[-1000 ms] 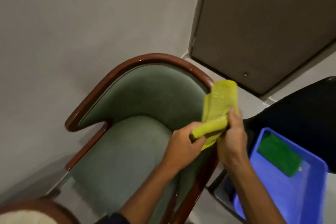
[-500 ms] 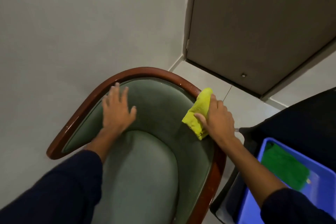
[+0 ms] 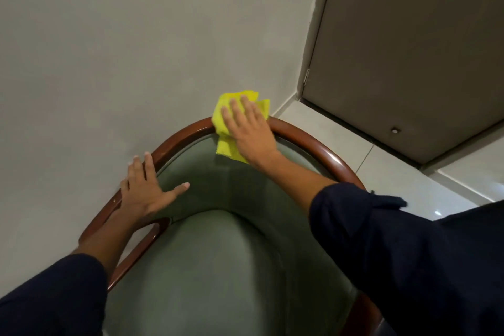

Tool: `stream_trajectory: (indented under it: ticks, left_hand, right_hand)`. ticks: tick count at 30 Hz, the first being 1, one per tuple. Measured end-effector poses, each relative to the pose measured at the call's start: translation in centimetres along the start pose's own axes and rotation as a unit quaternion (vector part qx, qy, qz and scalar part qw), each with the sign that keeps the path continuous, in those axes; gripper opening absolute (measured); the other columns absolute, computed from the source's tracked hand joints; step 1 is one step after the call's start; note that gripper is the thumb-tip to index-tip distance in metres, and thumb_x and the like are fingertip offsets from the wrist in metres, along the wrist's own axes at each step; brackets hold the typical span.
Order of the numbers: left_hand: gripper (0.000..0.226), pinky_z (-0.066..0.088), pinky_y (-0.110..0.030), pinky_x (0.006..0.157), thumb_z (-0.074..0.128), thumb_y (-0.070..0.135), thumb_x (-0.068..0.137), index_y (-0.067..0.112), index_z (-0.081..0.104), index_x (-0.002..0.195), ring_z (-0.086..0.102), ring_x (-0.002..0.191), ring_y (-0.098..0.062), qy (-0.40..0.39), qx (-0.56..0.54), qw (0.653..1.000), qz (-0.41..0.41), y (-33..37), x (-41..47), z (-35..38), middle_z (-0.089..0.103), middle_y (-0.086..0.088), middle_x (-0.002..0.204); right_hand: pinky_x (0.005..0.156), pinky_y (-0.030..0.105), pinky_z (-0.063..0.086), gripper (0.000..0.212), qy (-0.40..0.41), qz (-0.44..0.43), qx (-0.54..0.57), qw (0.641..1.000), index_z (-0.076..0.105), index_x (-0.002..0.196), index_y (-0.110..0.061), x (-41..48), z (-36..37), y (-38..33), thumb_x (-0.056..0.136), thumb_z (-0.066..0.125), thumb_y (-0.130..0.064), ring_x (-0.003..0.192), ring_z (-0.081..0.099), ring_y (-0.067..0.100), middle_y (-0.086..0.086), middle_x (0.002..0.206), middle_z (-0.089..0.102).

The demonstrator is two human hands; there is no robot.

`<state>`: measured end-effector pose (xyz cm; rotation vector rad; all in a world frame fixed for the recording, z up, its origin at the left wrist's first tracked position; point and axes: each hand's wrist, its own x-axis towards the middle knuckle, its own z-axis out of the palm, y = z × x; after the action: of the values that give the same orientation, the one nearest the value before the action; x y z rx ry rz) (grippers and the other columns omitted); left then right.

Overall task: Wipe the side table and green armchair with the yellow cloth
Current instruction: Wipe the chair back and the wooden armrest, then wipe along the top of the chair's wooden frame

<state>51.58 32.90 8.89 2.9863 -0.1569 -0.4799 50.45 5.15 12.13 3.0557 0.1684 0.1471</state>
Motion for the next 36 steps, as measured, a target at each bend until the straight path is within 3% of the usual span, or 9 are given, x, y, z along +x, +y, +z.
stream_trajectory:
  ticks: [3, 6, 11, 14, 17, 23, 27, 31, 36]
  left_hand:
    - [0.122, 0.007, -0.057, 0.122, 0.035, 0.089, 0.071, 0.011, -0.004, 0.157, -0.003, 0.154, -0.035, -0.005, -0.056, 0.998, 0.005, 0.8, -2.2, -0.9, -0.005, -0.019, 0.166]
    - [0.102, 0.009, -0.049, 0.124, 0.039, 0.078, 0.080, 0.014, 0.016, 0.157, 0.008, 0.154, -0.028, 0.045, -0.198, 0.979, 0.028, 3.4, -7.2, -0.6, 0.011, -0.013, 0.167]
    - [0.070, 0.048, -0.049, 0.105, 0.071, 0.056, 0.076, 0.010, 0.061, 0.128, 0.065, 0.114, -0.029, -0.055, -0.558, 0.825, -0.066, 6.3, -12.9, -2.6, 0.068, -0.019, 0.126]
    - [0.028, 0.054, -0.038, 0.081, 0.075, 0.014, 0.085, 0.000, 0.069, 0.109, 0.068, 0.086, -0.023, -0.037, -0.535, 0.844, -0.015, 6.5, -17.0, -3.9, 0.074, -0.027, 0.107]
    - [0.005, 0.051, -0.031, 0.071, 0.072, 0.011, 0.086, 0.009, 0.072, 0.090, 0.065, 0.074, -0.013, -0.023, -0.494, 0.866, 0.077, 7.5, -21.8, -5.4, 0.077, -0.008, 0.084]
    - [0.012, 0.038, -0.012, 0.043, 0.063, 0.017, 0.076, 0.023, 0.058, 0.067, 0.046, 0.044, 0.001, -0.169, -0.514, 0.809, 0.230, 13.6, -32.1, -6.6, 0.056, 0.012, 0.047]
    - [0.017, 0.042, -0.015, 0.042, 0.063, 0.016, 0.079, 0.023, 0.060, 0.065, 0.050, 0.045, -0.004, -0.284, -0.556, 0.754, 0.204, 18.5, -37.2, -2.8, 0.056, 0.010, 0.052]
    - [0.003, 0.054, -0.028, 0.063, 0.071, 0.011, 0.086, 0.010, 0.069, 0.089, 0.061, 0.068, -0.018, -0.262, -0.431, 0.837, 0.211, 22.4, -40.7, 6.4, 0.067, -0.006, 0.077]
    - [0.028, 0.049, -0.031, 0.076, 0.069, 0.017, 0.081, 0.017, 0.060, 0.108, 0.068, 0.091, -0.032, -0.244, -0.309, 0.896, 0.206, 26.9, -43.0, 16.2, 0.064, -0.005, 0.082]
  right_hand:
    - [0.122, 0.055, 0.005, 0.058, -0.016, -0.093, 0.021, 0.995, 0.009, 0.155, -0.015, -0.4, 0.2, -3.2, 0.099, 0.023, -0.014, 0.150, 0.000, 0.039, 0.013, 0.165, 0.008]
    - [0.121, 0.048, 0.016, 0.059, 0.006, -0.033, 0.270, 0.962, 0.023, 0.153, -0.016, -3.7, -0.5, -6.7, 0.100, 0.048, -0.024, 0.150, 0.014, 0.031, 0.011, 0.162, 0.024]
    - [0.100, 0.035, 0.043, 0.033, 0.049, 0.252, 0.646, 0.719, 0.049, 0.131, -0.016, -11.6, -4.1, -11.3, 0.101, 0.046, -0.030, 0.119, 0.057, 0.026, 0.009, 0.128, 0.062]
    - [0.102, 0.042, 0.047, 0.038, 0.031, 0.350, 0.723, 0.595, 0.050, 0.130, -0.015, -16.3, -6.3, -12.3, 0.103, 0.039, -0.038, 0.115, 0.061, 0.029, 0.011, 0.126, 0.064]
    - [0.096, 0.049, 0.053, 0.050, 0.046, 0.377, 0.817, 0.433, 0.061, 0.125, -0.009, -22.3, -7.8, -12.2, 0.102, 0.037, -0.046, 0.111, 0.065, 0.035, 0.017, 0.120, 0.070]
    - [0.075, 0.030, 0.050, 0.052, 0.140, 0.437, 0.760, 0.461, 0.055, 0.121, -0.023, -39.1, -9.0, -9.0, 0.079, 0.071, -0.049, 0.105, 0.062, 0.020, 0.006, 0.122, 0.063]
    - [0.077, 0.047, 0.060, 0.050, 0.092, 0.440, 0.857, 0.250, 0.072, 0.113, -0.007, -50.6, -8.8, -6.0, 0.080, 0.068, -0.043, 0.097, 0.071, 0.041, 0.024, 0.112, 0.072]
    - [0.065, 0.046, 0.060, 0.027, 0.095, 0.559, 0.786, 0.245, 0.076, 0.092, -0.001, -60.8, -6.4, -2.2, 0.073, 0.068, -0.019, 0.080, 0.073, 0.040, 0.025, 0.094, 0.075]
    - [0.055, 0.029, 0.052, 0.032, 0.086, 0.724, 0.531, 0.431, 0.062, 0.109, -0.001, -67.9, -0.8, 3.1, 0.078, 0.070, 0.003, 0.076, 0.058, 0.029, 0.026, 0.103, 0.064]
